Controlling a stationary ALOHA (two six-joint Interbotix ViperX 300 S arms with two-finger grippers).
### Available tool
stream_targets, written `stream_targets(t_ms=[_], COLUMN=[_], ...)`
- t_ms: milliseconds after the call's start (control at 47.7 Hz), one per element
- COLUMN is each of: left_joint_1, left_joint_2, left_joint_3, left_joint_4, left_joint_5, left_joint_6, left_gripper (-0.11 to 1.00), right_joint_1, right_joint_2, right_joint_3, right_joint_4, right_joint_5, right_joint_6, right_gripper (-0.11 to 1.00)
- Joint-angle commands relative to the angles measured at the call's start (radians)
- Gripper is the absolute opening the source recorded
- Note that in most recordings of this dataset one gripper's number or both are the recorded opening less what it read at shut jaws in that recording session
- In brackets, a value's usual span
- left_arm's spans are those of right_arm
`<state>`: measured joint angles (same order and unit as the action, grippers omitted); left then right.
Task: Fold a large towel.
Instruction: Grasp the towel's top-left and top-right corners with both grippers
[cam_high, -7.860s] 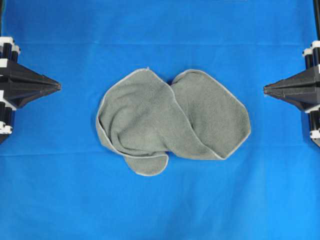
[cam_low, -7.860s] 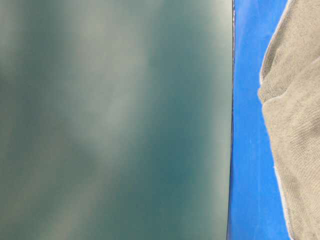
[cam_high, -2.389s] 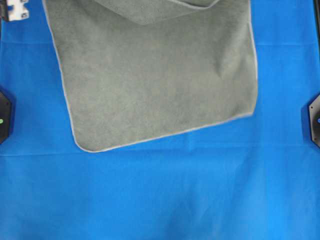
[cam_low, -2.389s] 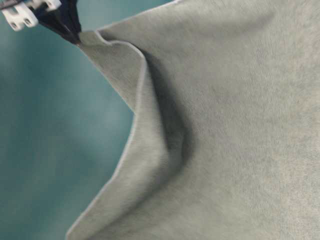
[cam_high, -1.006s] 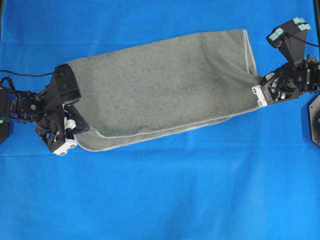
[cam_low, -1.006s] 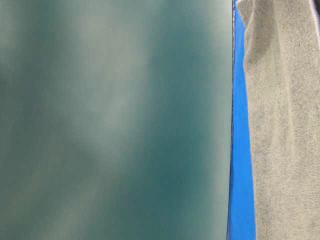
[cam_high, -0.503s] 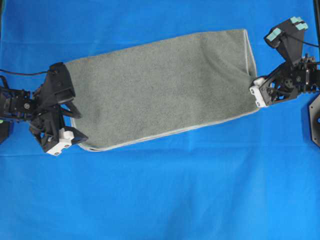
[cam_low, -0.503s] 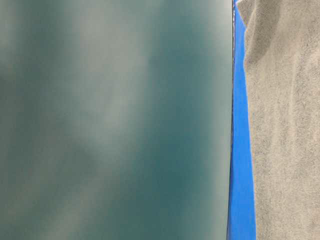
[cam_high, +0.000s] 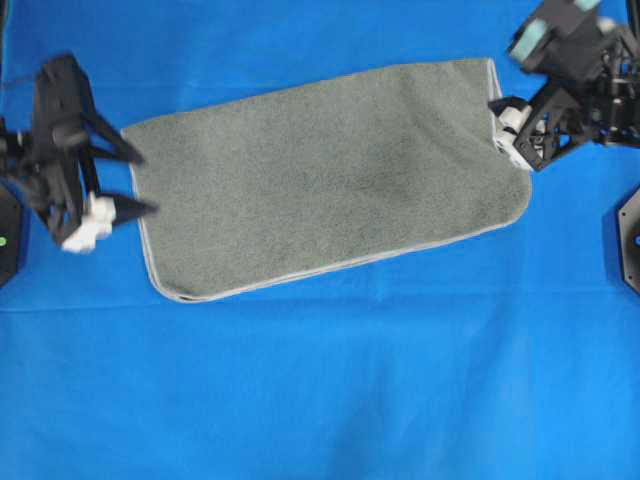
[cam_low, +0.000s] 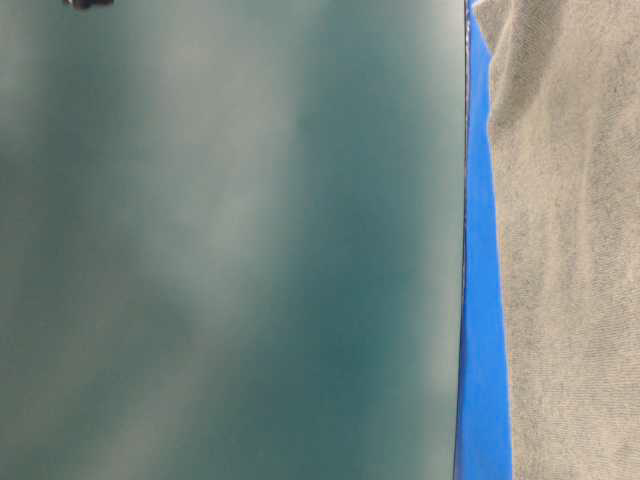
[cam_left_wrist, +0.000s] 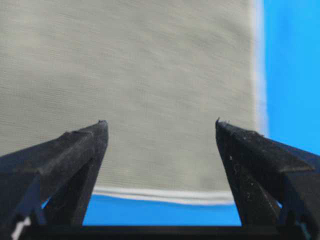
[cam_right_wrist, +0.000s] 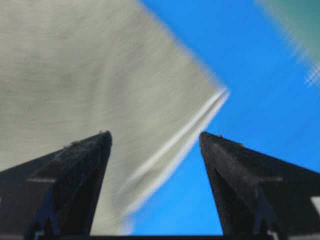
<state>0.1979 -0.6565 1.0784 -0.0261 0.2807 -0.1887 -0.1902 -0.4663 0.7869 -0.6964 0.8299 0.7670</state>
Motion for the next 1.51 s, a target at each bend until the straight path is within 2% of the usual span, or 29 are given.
stream_targets(t_ms=[0,42,105,231,377,503,671,838,1048,1111,1174,1237,1362,1425,1488], left_joint_1=[0.081,0.112,0.149,0.190,0.219,0.253,0.321,0.364,0.382,0.382,0.382,0.382,0.382,0.383,0.382], left_joint_2=[0.009,0.015,0.029,0.066,0.124,0.184,0.278,0.364,0.449,0.469,0.480,0.485,0.485,0.482,0.480], left_joint_3=[-0.021,-0.025,-0.028,-0.037,-0.035,-0.035,-0.020,-0.014,-0.018,-0.025,-0.026,-0.026,-0.026,-0.026,-0.026], left_joint_4=[0.002,0.002,0.002,0.002,0.002,0.003,0.005,0.003,0.003,0.003,0.003,0.003,0.002,0.002,0.002], left_joint_5=[0.014,0.023,0.037,0.049,0.046,0.038,-0.026,-0.084,-0.104,-0.100,-0.095,-0.094,-0.083,-0.072,-0.054], left_joint_6=[0.043,0.064,0.095,0.135,0.149,0.155,0.195,0.224,0.233,0.245,0.262,0.275,0.278,0.278,0.278], left_gripper=[0.82,0.82,0.82,0.82,0.82,0.82,0.82,0.82,0.78,0.72,0.58,0.41,0.09,0.03,0.03], right_joint_1=[-0.012,-0.028,-0.072,-0.167,-0.278,-0.359,-0.423,-0.434,-0.465,-0.468,-0.468,-0.468,-0.468,-0.468,-0.468], right_joint_2=[0.029,0.049,0.097,0.189,0.279,0.337,0.426,0.495,0.503,0.503,0.503,0.503,0.499,0.489,0.477], right_joint_3=[-0.040,-0.054,-0.077,-0.095,-0.084,-0.075,-0.069,-0.071,-0.051,-0.043,-0.038,-0.032,-0.020,-0.009,-0.002], right_joint_4=[-0.103,-0.110,-0.084,0.028,0.170,0.247,0.319,0.334,0.333,0.333,0.331,0.331,0.331,0.334,0.336], right_joint_5=[0.002,0.002,0.002,-0.046,-0.222,-0.336,-0.402,-0.436,-0.502,-0.509,-0.512,-0.512,-0.508,-0.508,-0.503], right_joint_6=[-0.092,-0.155,-0.245,-0.368,-0.514,-0.617,-0.716,-0.746,-0.749,-0.752,-0.755,-0.759,-0.769,-0.769,-0.767], right_gripper=[0.67,0.67,0.67,0.67,0.67,0.67,0.67,0.67,0.67,0.67,0.63,0.54,0.18,0.03,0.02])
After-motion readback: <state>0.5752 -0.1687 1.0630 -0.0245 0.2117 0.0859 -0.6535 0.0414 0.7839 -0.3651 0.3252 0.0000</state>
